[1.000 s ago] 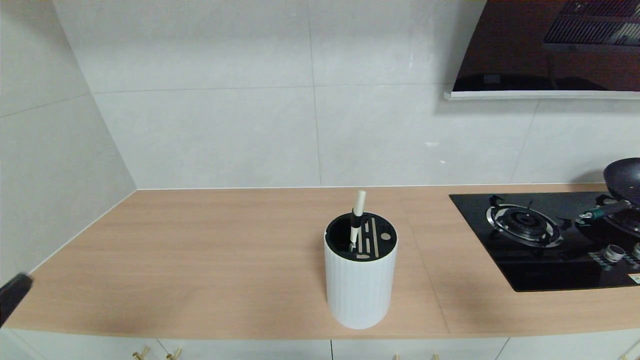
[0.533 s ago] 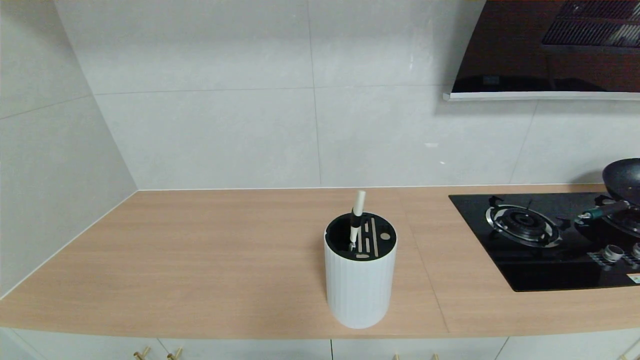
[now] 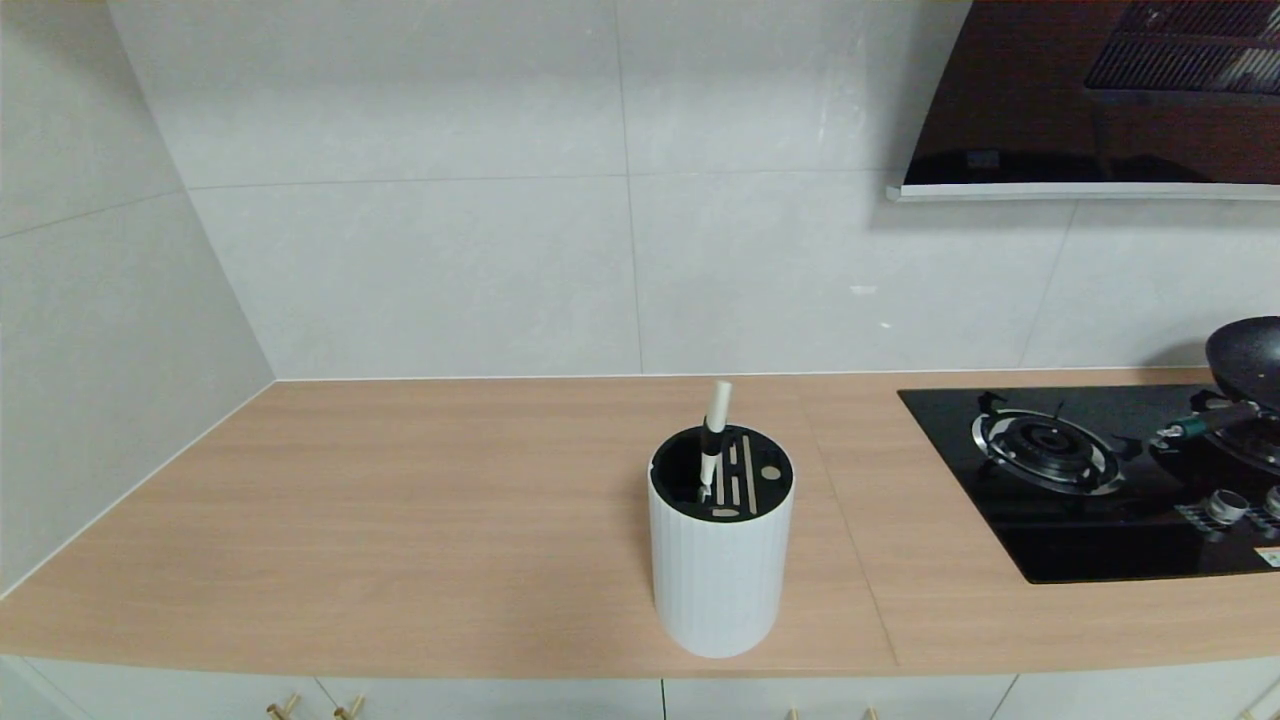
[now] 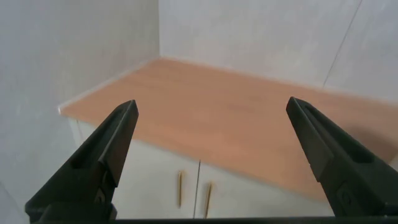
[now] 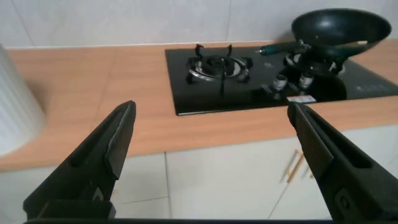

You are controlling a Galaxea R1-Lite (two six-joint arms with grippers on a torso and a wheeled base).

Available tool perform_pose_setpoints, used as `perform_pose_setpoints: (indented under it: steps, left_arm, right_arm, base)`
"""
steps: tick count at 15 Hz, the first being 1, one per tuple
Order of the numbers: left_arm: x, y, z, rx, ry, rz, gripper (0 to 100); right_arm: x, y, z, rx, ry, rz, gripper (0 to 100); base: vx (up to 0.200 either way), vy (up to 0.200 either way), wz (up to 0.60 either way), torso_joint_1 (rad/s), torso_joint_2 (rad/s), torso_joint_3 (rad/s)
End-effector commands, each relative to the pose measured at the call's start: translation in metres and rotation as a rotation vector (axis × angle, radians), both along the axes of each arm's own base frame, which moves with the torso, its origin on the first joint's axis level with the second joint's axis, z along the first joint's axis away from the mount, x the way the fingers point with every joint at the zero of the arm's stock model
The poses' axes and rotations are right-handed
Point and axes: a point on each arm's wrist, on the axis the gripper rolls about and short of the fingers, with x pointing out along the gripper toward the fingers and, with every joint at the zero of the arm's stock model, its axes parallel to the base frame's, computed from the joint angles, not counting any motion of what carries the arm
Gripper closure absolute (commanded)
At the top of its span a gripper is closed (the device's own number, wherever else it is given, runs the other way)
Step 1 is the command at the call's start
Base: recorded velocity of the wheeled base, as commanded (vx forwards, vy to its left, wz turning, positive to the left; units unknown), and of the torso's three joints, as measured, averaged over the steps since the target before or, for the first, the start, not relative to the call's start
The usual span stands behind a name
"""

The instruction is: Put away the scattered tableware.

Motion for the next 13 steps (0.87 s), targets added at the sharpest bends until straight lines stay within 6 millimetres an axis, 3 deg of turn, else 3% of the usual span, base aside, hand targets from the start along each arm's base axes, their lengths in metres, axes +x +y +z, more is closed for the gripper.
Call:
perform_pose_setpoints:
  steps: [1,6,13]
  left_arm:
    - [0.0019,-0.0008,-0.0065,0.005,0.03,-0.037,0]
    - [0.0029,-0.0053,-0.0096,0.026,0.063,-0.242,0]
    - [0.0029,-0.0055,-0.0101,0.034,0.069,-0.255,0]
  right_arm:
    - [0.0016,0.0007,-0.0063,-0.004,0.027,0.03,0]
    - [0.0021,0.0041,-0.013,-0.013,0.093,0.191,0]
    - [0.0021,0.0043,-0.0111,0.009,0.073,0.2,0]
  base:
    - [0.0,0.0,0.0,0.0,0.0,0.0]
    - [0.0,0.0,0.0,0.0,0.0,0.0]
    - [0.0,0.0,0.0,0.0,0.0,0.0]
